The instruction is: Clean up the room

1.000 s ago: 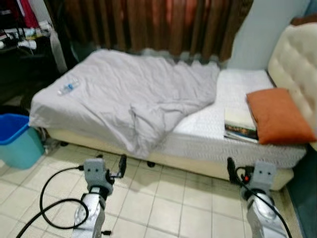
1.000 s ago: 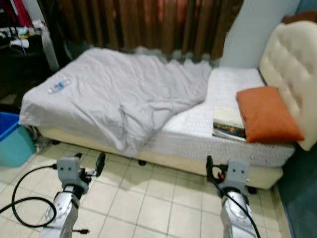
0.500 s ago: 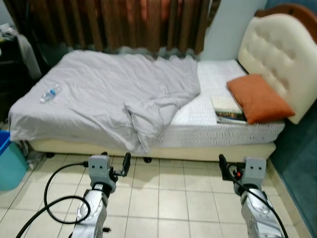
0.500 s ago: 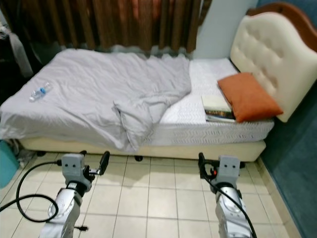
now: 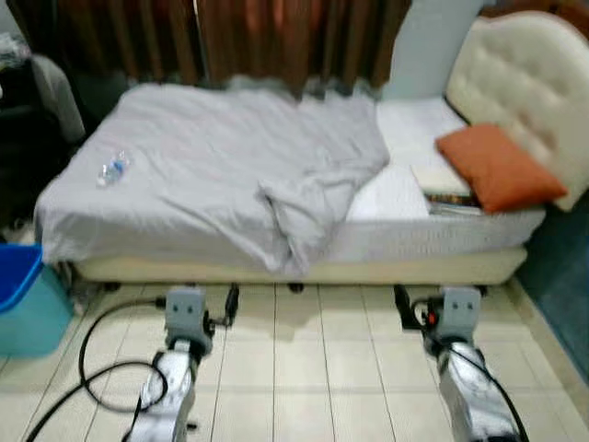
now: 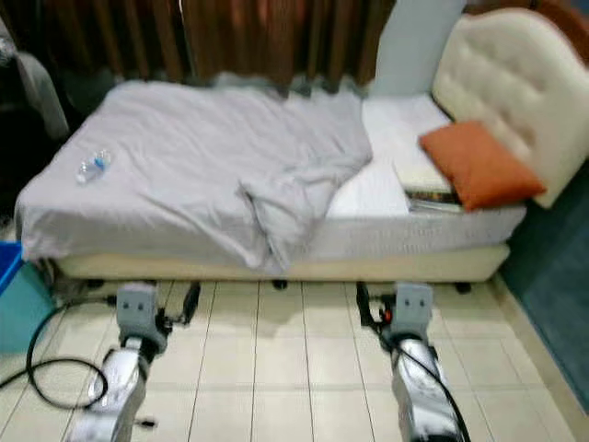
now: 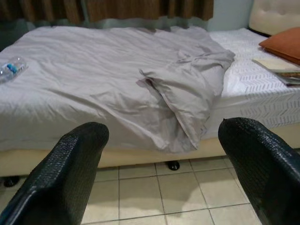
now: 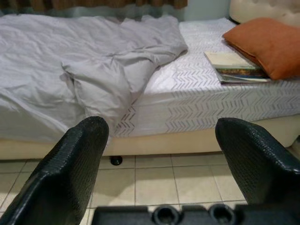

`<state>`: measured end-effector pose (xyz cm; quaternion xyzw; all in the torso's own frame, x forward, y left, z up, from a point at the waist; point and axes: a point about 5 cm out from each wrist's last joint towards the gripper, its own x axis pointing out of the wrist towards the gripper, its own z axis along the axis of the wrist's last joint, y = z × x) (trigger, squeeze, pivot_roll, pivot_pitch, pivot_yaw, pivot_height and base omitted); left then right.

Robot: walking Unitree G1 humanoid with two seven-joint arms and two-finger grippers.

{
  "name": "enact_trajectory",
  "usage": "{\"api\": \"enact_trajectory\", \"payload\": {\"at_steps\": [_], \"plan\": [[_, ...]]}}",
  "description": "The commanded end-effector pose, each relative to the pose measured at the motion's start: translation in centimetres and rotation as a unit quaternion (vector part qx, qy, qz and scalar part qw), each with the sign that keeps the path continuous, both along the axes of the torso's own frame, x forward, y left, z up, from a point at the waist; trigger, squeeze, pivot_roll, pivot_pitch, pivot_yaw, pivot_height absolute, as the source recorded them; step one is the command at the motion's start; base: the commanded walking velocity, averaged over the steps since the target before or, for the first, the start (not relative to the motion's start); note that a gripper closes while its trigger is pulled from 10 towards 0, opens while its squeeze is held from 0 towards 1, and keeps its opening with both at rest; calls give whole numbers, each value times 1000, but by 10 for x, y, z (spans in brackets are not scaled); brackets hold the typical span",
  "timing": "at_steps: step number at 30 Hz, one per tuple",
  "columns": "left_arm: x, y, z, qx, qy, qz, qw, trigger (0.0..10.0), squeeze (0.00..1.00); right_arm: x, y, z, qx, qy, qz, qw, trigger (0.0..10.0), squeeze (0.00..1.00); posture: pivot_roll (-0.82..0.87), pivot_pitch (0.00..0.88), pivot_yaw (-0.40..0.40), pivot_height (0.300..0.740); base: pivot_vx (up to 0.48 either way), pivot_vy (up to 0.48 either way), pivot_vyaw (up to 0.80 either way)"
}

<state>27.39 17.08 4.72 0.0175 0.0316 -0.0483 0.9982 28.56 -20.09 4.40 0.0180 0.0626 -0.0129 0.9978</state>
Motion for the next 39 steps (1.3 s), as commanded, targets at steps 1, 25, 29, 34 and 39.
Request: {"api": "enact_trajectory", "payload": {"at_steps": [1, 25, 29, 34, 39], "plan": [[3, -6, 0, 10, 6, -11, 1000, 10000, 0, -1, -5, -1, -3, 3, -6, 1000, 10000, 0, -29, 20, -28, 740, 398, 266, 0], [13, -15, 12, 0, -7, -25, 1000, 10000, 0, -1, 0, -5, -4, 11, 14, 1000, 10000, 0, -22, 0, -25, 740, 398, 267, -567], [13, -15, 12, -3, -6, -22, 1000, 10000, 0, 0, 1, -5, -6, 11, 15, 1000, 10000, 0, -20, 0, -28, 740, 398, 266, -200], [13, -14, 12, 3, -5, -19, 1000, 10000, 0, 2, 2, -4, -6, 9, 20, 1000, 10000, 0, -18, 5, -27, 740, 398, 269, 0], [13, -14, 12, 6, -3, -18, 1000, 10000, 0, 3, 3, -4, -6, 10, 19, 1000, 10000, 0, -17, 8, -28, 740, 400, 268, 0]]}}
